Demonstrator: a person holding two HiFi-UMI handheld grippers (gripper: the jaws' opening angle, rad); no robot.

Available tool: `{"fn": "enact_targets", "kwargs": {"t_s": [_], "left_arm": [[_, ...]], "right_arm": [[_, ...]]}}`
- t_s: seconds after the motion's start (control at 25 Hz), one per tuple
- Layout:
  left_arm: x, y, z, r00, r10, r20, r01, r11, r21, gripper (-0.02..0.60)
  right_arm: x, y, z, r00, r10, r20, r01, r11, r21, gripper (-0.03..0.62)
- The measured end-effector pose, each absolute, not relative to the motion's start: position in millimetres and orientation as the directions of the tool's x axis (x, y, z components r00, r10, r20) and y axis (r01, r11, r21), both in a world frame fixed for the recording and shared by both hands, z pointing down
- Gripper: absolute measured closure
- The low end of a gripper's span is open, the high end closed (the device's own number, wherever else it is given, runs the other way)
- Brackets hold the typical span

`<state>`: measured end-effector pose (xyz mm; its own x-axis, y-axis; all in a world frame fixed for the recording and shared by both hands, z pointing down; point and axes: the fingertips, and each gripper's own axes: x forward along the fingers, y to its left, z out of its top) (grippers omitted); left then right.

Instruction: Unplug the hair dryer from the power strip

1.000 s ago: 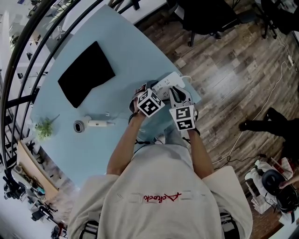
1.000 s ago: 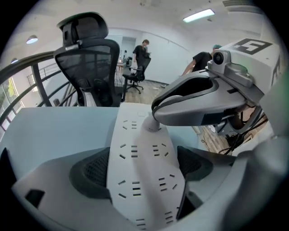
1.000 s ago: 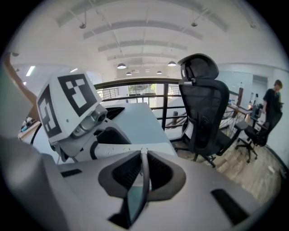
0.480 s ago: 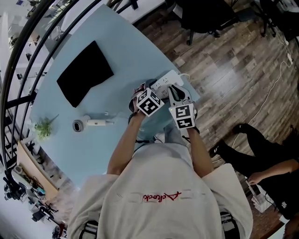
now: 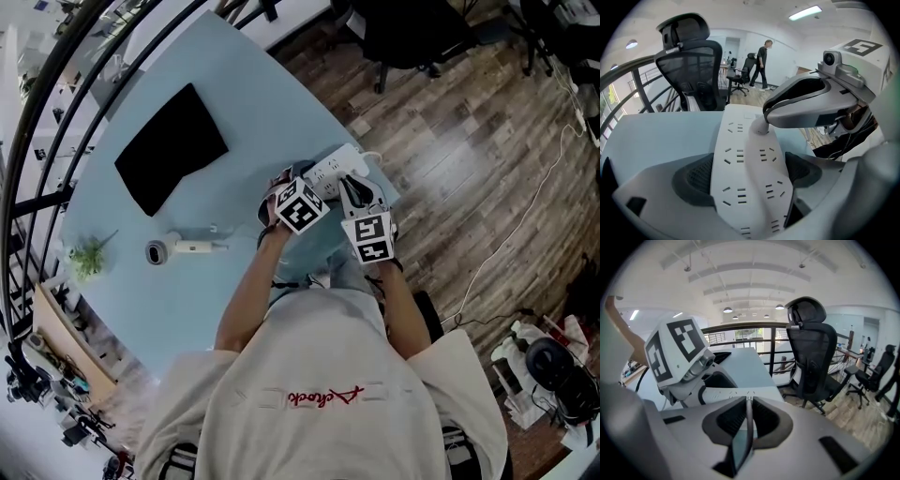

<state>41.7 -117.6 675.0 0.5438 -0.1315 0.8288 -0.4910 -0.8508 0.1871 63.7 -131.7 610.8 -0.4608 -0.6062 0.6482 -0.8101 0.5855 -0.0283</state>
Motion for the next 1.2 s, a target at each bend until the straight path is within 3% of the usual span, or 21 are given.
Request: {"fn": "enact_targets", "kwargs": {"t_s": [1.2], "left_arm": [[44.9,-120.5,676.2,0.519,-0.132,0.844,-0.509,-0.841,0.182,0.124]], "right_arm": [[66.6,-138.0,600.9,-0.457,-0.613,0.644,-0.816,0.577,-0.031,0.542]]}}
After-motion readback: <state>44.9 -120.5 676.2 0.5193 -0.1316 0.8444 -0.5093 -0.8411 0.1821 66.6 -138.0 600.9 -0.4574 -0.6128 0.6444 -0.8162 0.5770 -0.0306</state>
